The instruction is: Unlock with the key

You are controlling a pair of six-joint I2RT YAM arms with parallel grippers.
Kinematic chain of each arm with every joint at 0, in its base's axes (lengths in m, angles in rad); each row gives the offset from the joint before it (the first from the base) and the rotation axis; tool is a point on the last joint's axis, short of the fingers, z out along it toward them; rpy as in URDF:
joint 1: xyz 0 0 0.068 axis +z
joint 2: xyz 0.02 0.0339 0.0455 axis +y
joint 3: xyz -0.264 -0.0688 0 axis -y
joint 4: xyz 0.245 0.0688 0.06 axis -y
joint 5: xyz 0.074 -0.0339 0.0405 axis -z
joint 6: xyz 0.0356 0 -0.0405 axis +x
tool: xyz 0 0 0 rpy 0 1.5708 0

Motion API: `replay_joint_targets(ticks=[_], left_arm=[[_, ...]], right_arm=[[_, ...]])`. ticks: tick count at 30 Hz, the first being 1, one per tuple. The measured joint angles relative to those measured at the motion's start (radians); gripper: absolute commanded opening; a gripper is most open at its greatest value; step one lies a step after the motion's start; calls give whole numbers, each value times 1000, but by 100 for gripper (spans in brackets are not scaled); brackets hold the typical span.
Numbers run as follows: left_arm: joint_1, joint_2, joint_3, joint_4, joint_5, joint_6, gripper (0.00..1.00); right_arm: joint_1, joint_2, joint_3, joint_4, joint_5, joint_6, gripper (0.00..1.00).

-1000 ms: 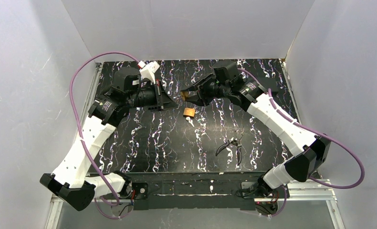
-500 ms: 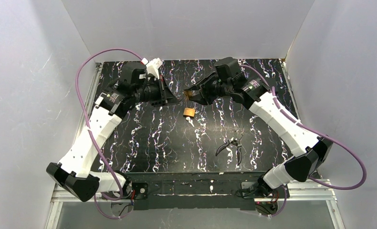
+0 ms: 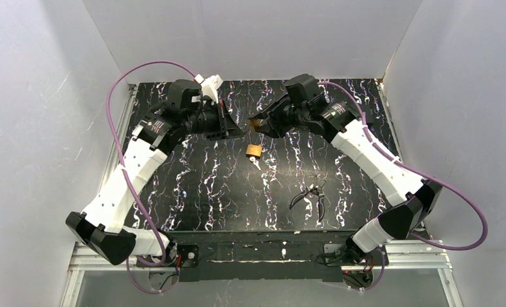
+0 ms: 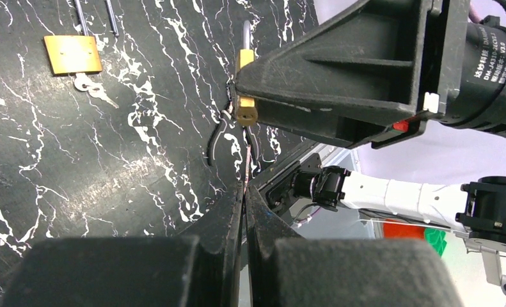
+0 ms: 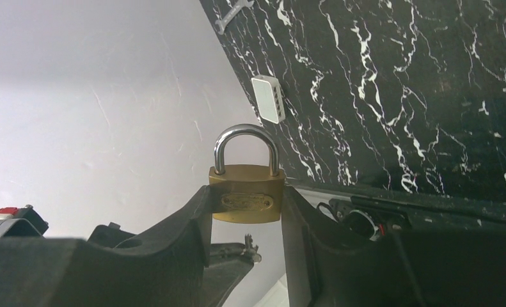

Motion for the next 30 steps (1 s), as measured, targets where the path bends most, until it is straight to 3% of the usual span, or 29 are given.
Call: replay_joint_targets(ticks=[9,13,20,30], left_arm=[[0,-9,3,-3,2,89,0],[0,-19,3,29,24,41,0],[0,-105,-64,202,69,-191,0],[7,-188,-218,626,101,-652,0]], right_arm=[[0,-109,-216,269,53,-42,1],[0,-222,-397,517,91,-40,1],[0,-290,-554,973,137,-48,1],[0,-244,-646,1658,156,-45,1]])
